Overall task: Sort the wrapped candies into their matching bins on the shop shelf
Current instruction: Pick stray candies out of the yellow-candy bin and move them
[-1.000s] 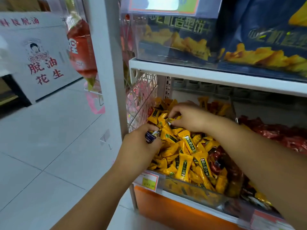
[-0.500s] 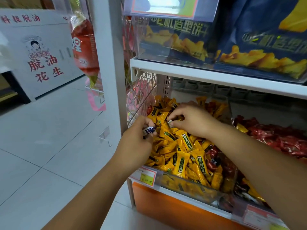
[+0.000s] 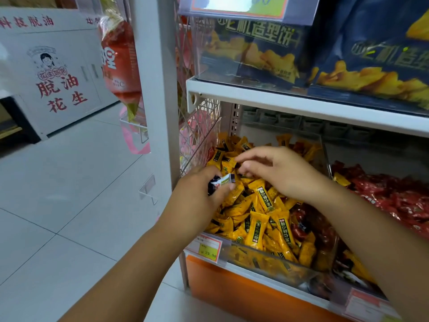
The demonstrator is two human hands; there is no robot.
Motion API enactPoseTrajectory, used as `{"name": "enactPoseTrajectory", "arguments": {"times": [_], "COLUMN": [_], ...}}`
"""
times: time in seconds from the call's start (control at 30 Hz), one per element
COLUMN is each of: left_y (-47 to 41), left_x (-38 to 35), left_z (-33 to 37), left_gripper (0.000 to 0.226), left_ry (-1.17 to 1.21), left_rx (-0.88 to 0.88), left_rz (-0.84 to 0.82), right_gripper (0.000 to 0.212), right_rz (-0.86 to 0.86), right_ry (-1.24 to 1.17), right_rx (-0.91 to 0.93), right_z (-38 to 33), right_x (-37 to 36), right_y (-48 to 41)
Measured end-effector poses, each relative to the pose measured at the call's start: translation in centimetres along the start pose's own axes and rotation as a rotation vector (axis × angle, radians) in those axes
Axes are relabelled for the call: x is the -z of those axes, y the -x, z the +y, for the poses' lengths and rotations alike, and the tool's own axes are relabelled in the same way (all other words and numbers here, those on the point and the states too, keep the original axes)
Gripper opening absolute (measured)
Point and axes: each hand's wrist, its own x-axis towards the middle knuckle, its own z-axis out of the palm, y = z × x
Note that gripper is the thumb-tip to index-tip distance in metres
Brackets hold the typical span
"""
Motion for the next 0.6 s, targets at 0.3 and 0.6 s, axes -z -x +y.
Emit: {"name": "enactPoseTrajectory", "arguments": {"times": [0.3, 0.6], "left_y": [1.2, 1.1], "left_x": [-0.6, -0.9], "left_z": [-1.1, -1.2], "left_gripper": [0.014, 0.016], "left_ry": [0.009, 0.033], "left_rx": [-0.039, -0.022], "left_rz": [-0.045, -0.032], "right_gripper": [0.04, 0.039], "right_rz": [-0.249, -0.311], "right_ry": [0.7, 0.775], "right_rx": [-0.134, -0.2], "right_z": [4.6, 3.8], "right_x": [1.5, 0.9], "right_y": [-4.0, -4.6]}}
